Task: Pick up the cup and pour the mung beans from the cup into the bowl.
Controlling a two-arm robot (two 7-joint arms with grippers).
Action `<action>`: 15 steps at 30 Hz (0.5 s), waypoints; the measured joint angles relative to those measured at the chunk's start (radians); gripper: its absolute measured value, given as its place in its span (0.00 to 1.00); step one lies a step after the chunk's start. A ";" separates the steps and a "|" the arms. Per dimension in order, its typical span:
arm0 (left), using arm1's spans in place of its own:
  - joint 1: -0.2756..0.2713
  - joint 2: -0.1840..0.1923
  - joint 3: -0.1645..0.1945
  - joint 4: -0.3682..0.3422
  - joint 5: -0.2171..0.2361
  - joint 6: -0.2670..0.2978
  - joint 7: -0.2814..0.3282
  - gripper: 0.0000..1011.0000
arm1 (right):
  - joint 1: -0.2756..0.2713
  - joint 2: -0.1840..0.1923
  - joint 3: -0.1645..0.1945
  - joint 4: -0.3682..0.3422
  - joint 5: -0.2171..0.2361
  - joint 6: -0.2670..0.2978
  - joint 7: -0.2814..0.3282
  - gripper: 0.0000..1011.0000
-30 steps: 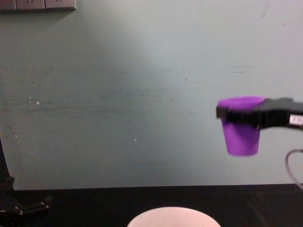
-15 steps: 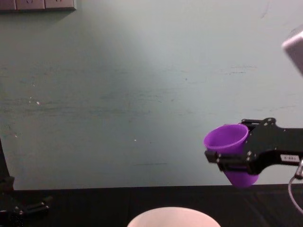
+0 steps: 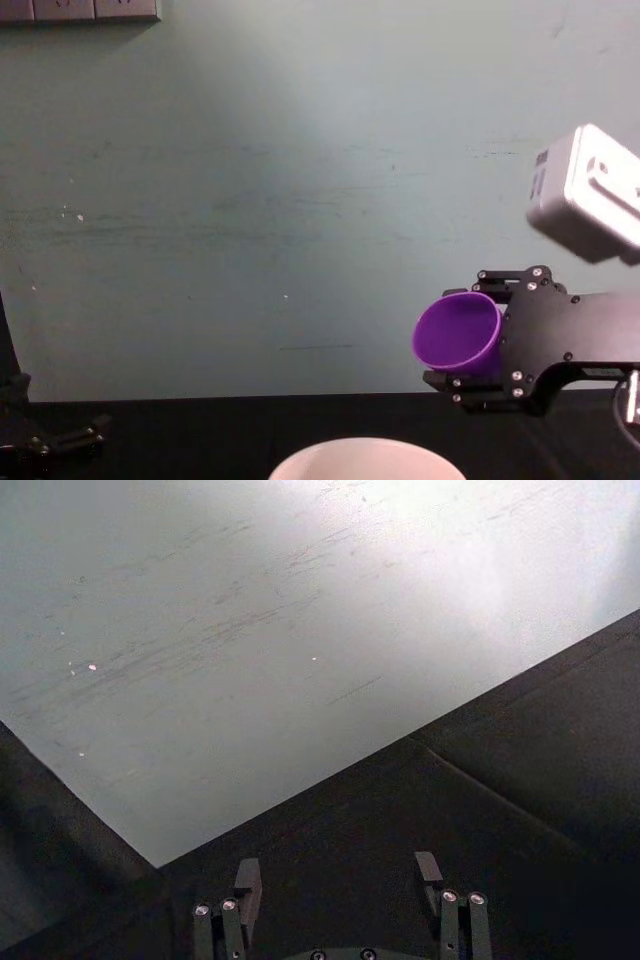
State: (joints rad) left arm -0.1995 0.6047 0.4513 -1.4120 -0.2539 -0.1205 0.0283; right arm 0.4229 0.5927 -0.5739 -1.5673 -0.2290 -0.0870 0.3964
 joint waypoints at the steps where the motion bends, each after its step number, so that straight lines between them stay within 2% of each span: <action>1: 0.000 0.000 0.000 0.000 0.000 0.000 0.000 0.99 | 0.000 0.002 -0.002 -0.002 -0.012 -0.002 -0.002 0.73; 8: 0.000 0.000 0.000 0.000 0.000 0.000 0.000 0.99 | 0.006 0.015 -0.026 -0.011 -0.127 -0.033 -0.016 0.73; 9: 0.000 0.000 0.000 0.000 0.000 0.000 0.000 0.99 | 0.006 0.015 -0.026 -0.011 -0.127 -0.033 -0.016 0.73; 11: 0.000 0.000 0.000 0.000 0.000 0.000 0.000 0.99 | 0.009 0.018 -0.036 -0.011 -0.169 -0.044 -0.020 0.73; 12: 0.000 0.000 0.000 0.000 0.000 0.000 0.000 0.99 | 0.009 0.018 -0.036 -0.011 -0.169 -0.044 -0.020 0.73; 15: 0.000 0.000 0.000 0.000 0.000 0.000 0.000 0.99 | 0.012 0.022 -0.050 -0.015 -0.234 -0.049 -0.031 0.73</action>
State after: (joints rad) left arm -0.1995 0.6047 0.4514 -1.4120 -0.2538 -0.1205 0.0283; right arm 0.4348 0.6151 -0.6237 -1.5826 -0.4626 -0.1356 0.3653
